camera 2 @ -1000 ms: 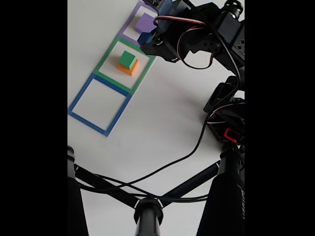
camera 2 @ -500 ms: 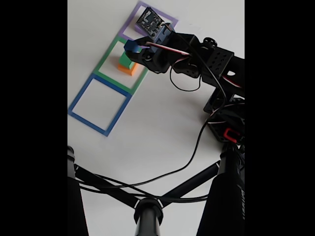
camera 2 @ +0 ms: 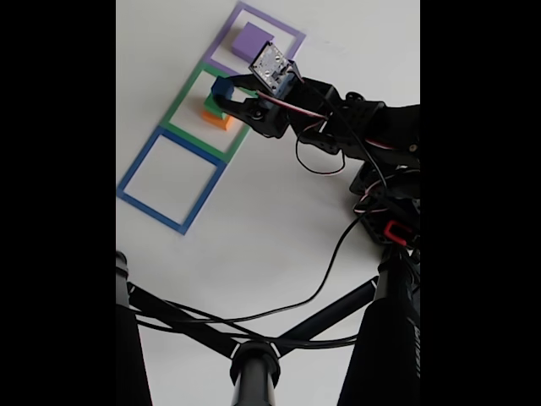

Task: Tower of hanoi

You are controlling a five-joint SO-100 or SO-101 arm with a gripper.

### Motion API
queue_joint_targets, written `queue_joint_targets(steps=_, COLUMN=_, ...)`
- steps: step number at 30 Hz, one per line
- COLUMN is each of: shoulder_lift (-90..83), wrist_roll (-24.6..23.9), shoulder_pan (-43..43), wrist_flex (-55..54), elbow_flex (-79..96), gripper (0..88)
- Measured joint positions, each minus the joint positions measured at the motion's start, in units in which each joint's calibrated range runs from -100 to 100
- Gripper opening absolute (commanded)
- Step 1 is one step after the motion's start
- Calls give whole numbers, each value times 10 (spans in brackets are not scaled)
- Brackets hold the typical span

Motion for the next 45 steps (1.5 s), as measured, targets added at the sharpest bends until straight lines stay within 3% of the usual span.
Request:
queue_joint_targets(steps=13, shoulder_lift=110, wrist_roll=6, shoulder_pan=0, wrist_flex=-124, elbow_flex=3, gripper=36)
queue_joint_targets(steps=36, shoulder_lift=216, wrist_roll=6, shoulder_pan=-5, wrist_flex=-215, elbow_flex=-13, gripper=40)
queue_joint_targets(steps=45, shoulder_lift=236, wrist_roll=6, shoulder_pan=-5, wrist_flex=-230, elbow_flex=-21, gripper=199)
